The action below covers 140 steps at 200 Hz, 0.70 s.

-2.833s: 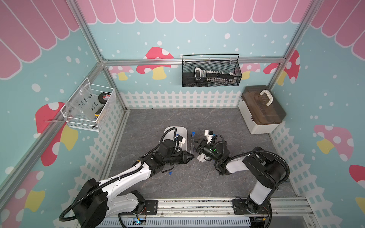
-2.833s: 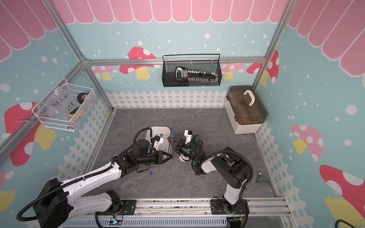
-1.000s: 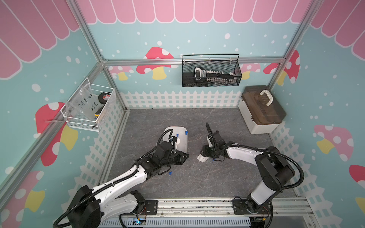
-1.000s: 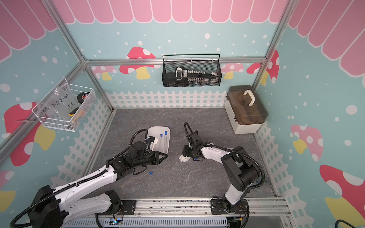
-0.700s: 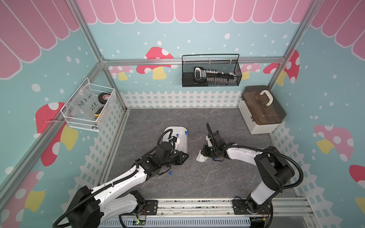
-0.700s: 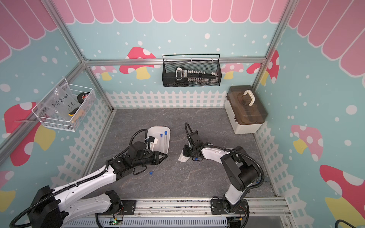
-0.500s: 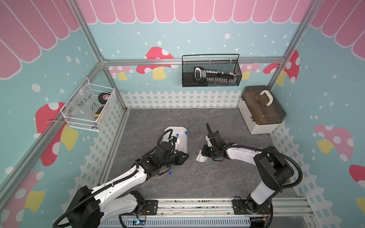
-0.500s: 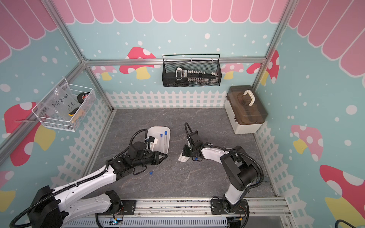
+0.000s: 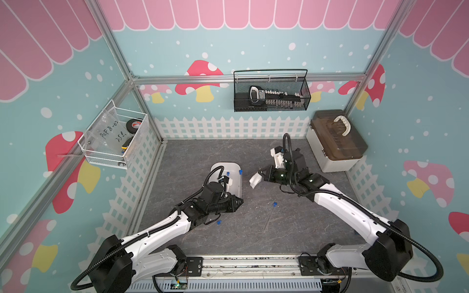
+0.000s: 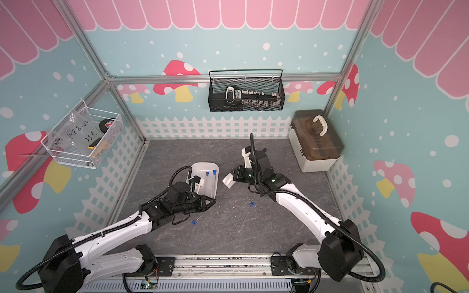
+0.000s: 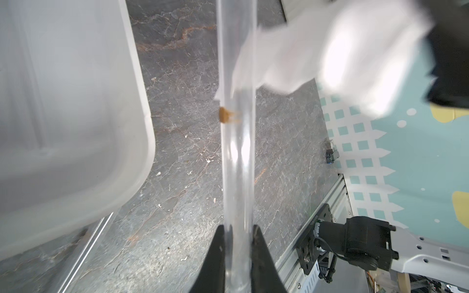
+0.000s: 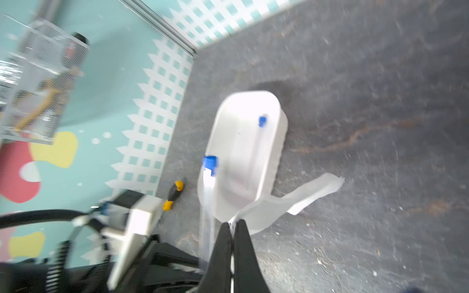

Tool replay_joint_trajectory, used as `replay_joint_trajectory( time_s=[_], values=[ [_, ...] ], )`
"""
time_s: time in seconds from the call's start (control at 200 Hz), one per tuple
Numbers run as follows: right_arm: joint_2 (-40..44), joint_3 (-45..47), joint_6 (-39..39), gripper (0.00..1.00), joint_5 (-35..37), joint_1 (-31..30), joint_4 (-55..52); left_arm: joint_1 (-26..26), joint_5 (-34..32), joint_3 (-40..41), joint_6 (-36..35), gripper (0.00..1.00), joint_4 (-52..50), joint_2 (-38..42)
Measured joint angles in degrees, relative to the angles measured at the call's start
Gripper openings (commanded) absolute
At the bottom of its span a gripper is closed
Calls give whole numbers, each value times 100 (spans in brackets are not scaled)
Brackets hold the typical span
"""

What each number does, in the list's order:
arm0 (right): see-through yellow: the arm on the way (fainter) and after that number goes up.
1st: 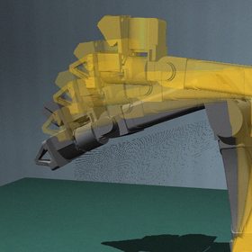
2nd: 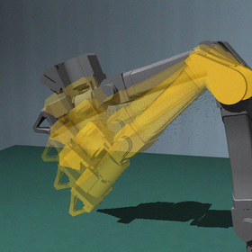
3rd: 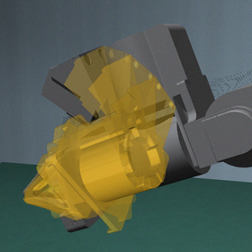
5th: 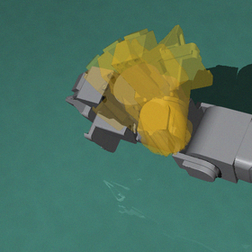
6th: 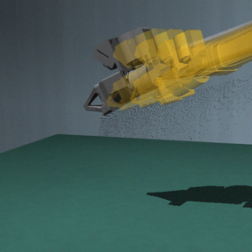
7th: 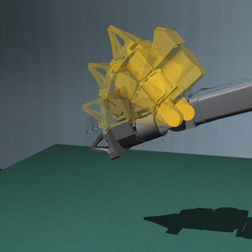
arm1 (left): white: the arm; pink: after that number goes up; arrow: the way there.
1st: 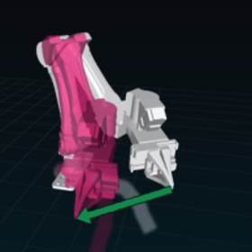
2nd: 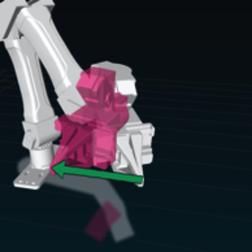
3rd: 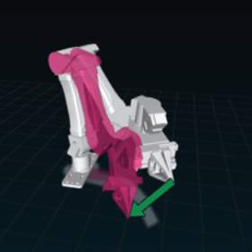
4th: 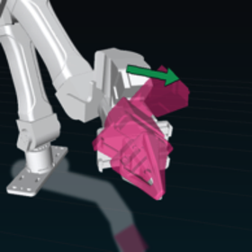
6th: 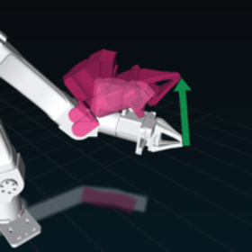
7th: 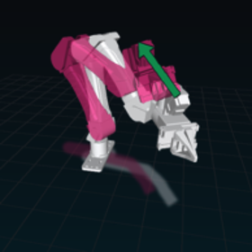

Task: Wipe the exteriors of test tubes
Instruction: Pick up the cleaning item at the center of the board, then place the cleaning item in the test tube.

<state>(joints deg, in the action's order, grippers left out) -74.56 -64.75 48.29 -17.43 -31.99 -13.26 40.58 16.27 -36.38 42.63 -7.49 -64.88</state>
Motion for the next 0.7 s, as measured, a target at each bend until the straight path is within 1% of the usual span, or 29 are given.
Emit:
replay_joint_trajectory(
  time_s=[0.16,0.31,0.535,0.7],
  values=[
    [-37,-848,-37,0,-227,61,-144,96,68,-87,-42,10,31,-225],
    [-358,-1270,-111,0,-420,61,-199,409,153,-245,-46,10,181,-527],
    [-863,-1399,-157,0,-627,61,-271,911,197,-428,-17,10,507,-1005],
    [-750,-1263,-153,0,-723,61,-299,1010,188,-570,24,10,695,-1132]
  ],
)
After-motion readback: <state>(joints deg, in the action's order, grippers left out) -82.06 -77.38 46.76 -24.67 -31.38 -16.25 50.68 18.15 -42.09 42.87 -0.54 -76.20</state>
